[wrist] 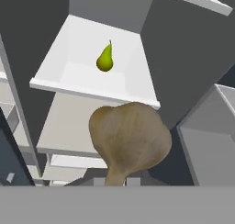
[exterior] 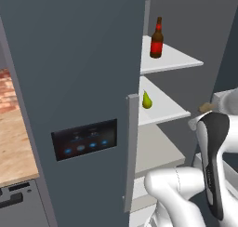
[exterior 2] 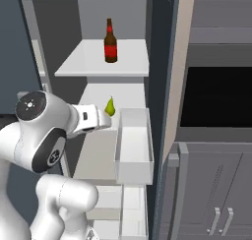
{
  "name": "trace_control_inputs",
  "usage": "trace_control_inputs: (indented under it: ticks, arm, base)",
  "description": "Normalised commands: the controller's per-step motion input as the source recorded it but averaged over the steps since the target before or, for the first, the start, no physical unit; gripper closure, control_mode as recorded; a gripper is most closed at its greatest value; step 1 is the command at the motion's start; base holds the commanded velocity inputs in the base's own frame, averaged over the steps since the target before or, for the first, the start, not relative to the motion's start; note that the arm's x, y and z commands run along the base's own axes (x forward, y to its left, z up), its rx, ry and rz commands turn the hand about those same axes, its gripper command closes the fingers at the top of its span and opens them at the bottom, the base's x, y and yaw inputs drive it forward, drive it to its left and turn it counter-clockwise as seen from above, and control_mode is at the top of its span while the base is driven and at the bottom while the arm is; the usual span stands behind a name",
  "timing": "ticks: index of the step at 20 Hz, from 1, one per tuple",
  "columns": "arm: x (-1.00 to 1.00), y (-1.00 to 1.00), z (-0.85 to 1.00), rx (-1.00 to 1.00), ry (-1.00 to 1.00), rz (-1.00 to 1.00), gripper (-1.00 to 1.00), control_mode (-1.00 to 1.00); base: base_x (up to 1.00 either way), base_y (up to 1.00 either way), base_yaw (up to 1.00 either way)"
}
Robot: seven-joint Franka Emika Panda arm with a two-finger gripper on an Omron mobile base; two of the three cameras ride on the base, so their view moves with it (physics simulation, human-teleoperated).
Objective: Place the beer on the top shelf of the fridge to keep it out of children's reach, and place the pear and garlic on lower shelves for easy access.
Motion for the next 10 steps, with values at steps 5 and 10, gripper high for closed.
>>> trace_control_inputs:
  ticks: [5,10]
  arm:
    - [0.51,0.00,0.00,0.00,0.00,0.00,1.00,-1.00]
    - [0.51,0.00,-0.12,0.00,0.00,0.00,1.00,-1.00]
  base:
    - [0.00,0.00,0.00]
    - [0.00,0.00,0.00]
